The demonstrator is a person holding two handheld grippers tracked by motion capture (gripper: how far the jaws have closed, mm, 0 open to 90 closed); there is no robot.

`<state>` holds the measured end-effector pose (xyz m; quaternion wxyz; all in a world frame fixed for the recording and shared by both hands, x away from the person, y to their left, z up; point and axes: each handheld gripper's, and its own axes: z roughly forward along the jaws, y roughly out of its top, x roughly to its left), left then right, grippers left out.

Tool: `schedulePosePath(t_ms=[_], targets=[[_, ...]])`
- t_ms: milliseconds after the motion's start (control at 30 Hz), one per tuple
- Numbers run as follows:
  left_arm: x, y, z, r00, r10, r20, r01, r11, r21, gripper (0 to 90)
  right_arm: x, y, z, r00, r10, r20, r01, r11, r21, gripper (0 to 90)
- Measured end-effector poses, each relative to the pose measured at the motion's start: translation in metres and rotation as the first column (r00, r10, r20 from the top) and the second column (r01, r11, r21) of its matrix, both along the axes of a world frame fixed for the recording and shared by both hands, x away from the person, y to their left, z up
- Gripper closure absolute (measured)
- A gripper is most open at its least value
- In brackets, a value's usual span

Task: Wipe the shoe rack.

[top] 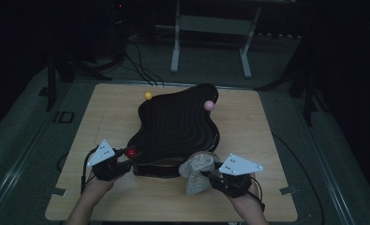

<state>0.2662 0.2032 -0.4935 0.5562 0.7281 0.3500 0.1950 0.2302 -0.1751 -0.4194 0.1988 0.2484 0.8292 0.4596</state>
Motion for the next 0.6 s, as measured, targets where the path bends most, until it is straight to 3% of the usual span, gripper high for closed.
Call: schedulePosePath(t_ms=[133,267,400,467,533,600], targets=[[0.0,0.0,0.0,1.0,-0.004,0.001,0.004,1.0,0.0,59.5,-0.005,0.003,0.005,0.9995,0.004,0.03,-0.004,1.0,-0.007,69.0],[0.0,0.0,0.0,1.0,-0.003,-0.001,0.003,1.0,-0.001,59.5,0.001,0.008,-0.008,0.9995,0.02,-0.023,-0.021,0.9996,-0.019,68.9],[0.0,0.0,0.0,1.0,-0.004,-0.001,0.004,1.0,-0.003,59.5,-0.009,0.013,0.006,0.9982,0.052,0.031,-0.052,0.9986,-0.007,68.8],[0.001,0.0,0.0,1.0,-0.005,-0.002,0.005,1.0,-0.003,59.5,-0.009,0.012,0.012,0.9973,0.026,0.069,-0.025,0.9997,-0.007,68.8],[0.0,0.0,0.0,1.0,-0.003,-0.002,0.003,1.0,-0.005,59.5,-0.004,0.01,0.009,0.9985,0.034,0.044,-0.034,0.9994,0.007,68.9],[0.001,0.0,0.0,1.0,-0.007,-0.003,0.007,1.0,-0.007,59.5,-0.001,0.013,0.001,0.9993,0.03,0.022,-0.03,0.9994,-0.017,68.8]])
